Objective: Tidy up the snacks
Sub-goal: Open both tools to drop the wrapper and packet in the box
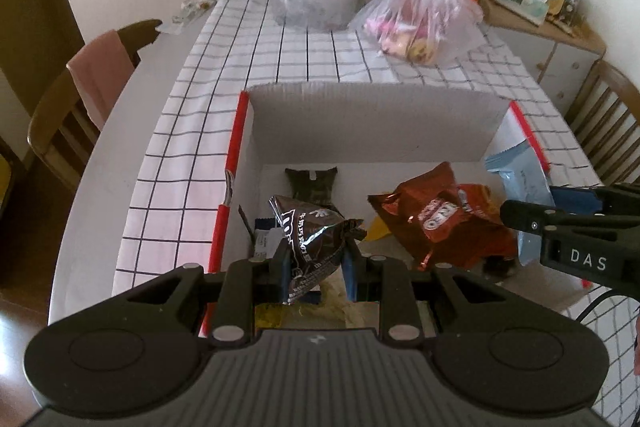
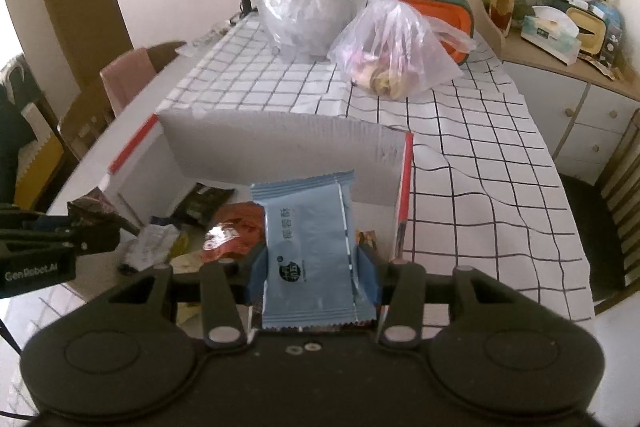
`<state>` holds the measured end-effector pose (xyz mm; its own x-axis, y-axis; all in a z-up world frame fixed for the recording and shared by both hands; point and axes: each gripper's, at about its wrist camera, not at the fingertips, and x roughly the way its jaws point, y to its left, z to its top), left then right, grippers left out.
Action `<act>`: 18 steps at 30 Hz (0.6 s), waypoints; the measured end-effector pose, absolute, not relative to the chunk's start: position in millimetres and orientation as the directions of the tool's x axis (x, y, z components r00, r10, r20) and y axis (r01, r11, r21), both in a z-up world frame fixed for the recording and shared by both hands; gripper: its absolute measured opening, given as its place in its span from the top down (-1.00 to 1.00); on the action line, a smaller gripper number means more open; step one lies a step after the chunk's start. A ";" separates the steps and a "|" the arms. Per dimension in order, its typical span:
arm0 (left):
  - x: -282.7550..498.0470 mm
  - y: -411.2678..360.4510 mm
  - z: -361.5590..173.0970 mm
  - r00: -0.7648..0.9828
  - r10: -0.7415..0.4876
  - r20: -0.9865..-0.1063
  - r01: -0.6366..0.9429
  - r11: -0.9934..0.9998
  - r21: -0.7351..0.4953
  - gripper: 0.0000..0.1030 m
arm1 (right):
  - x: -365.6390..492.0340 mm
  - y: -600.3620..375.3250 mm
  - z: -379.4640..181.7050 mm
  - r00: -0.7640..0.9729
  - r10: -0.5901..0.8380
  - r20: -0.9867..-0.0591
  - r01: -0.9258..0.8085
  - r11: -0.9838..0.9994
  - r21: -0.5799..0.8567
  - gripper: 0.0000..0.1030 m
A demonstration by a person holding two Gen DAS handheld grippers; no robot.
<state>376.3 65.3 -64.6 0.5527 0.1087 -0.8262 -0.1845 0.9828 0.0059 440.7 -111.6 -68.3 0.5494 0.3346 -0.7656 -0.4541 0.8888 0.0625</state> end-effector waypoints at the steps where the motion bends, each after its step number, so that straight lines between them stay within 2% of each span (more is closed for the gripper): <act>1: 379.8 65.3 -69.0 0.543 0.114 -0.832 -0.185 0.983 0.014 0.53 | 443.3 -109.7 -71.9 0.545 0.330 -0.771 -0.456 0.888 0.058 0.11; 9: 392.5 64.6 -95.3 0.486 0.113 -0.867 -0.179 0.983 0.028 0.52 | 452.0 -103.2 -87.8 0.525 0.319 -0.789 -0.468 0.883 0.045 0.11; 11: 393.5 63.6 -98.7 0.478 0.108 -0.871 -0.174 0.984 0.027 0.52 | 453.4 -103.6 -89.4 0.516 0.325 -0.793 -0.471 0.880 0.054 0.17; 18: 391.1 61.0 -104.2 0.467 0.104 -0.878 -0.173 0.985 0.024 0.48 | 451.9 -105.7 -92.1 0.503 0.336 -0.796 -0.478 0.876 0.068 0.09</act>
<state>391.1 61.0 -104.2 0.4673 0.1035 -0.8780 -0.1733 0.9846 0.0239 451.9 -105.7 -92.1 0.5033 0.3359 -0.7962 -0.4776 0.8760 0.0676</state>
